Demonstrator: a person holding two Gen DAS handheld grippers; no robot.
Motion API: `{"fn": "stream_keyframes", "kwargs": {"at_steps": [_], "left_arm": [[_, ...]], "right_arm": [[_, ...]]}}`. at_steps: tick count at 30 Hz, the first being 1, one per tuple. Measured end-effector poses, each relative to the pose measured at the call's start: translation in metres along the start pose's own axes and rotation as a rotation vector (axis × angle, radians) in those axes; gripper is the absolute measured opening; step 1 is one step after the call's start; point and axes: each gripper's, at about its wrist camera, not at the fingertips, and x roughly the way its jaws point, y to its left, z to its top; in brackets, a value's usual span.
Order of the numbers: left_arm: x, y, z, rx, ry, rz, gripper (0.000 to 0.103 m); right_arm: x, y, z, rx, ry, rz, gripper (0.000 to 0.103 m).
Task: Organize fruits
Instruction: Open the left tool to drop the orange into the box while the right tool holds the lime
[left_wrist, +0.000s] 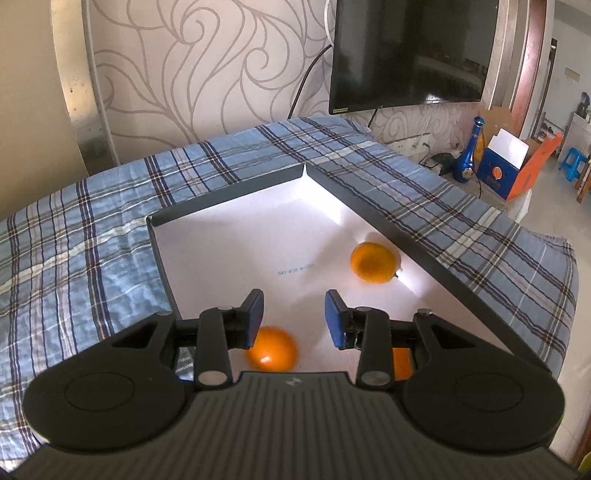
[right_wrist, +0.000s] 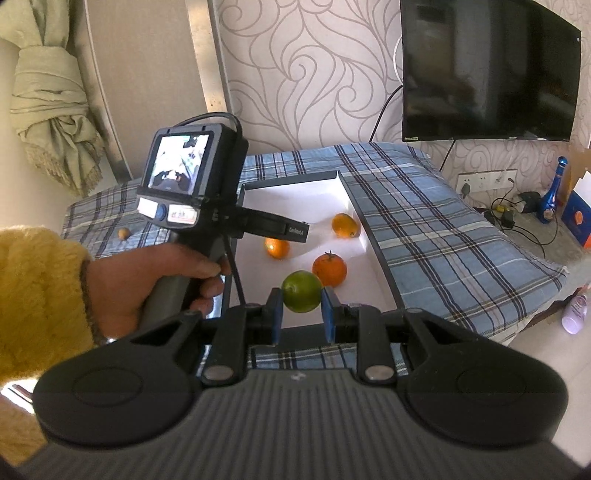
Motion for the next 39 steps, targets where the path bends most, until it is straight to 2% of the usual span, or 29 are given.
{"fn": "stream_keyframes", "kwargs": {"at_steps": [2, 19, 27, 39], "left_arm": [[-0.002, -0.001, 0.002, 0.0, -0.008, -0.001, 0.047], [-0.045, 0.007, 0.004, -0.035, -0.047, 0.019, 0.058], [-0.073, 0.023, -0.007, -0.074, -0.064, 0.081, 0.06], [-0.108, 0.046, -0.035, -0.136, -0.058, 0.174, 0.064]], "right_arm": [[0.0, 0.0, 0.0, -0.001, -0.001, 0.001, 0.025], [0.012, -0.004, 0.007, -0.008, -0.016, 0.06, 0.025], [0.021, -0.011, 0.014, 0.006, -0.031, 0.096, 0.025], [0.041, -0.001, 0.019, -0.029, -0.01, 0.195, 0.025]]}}
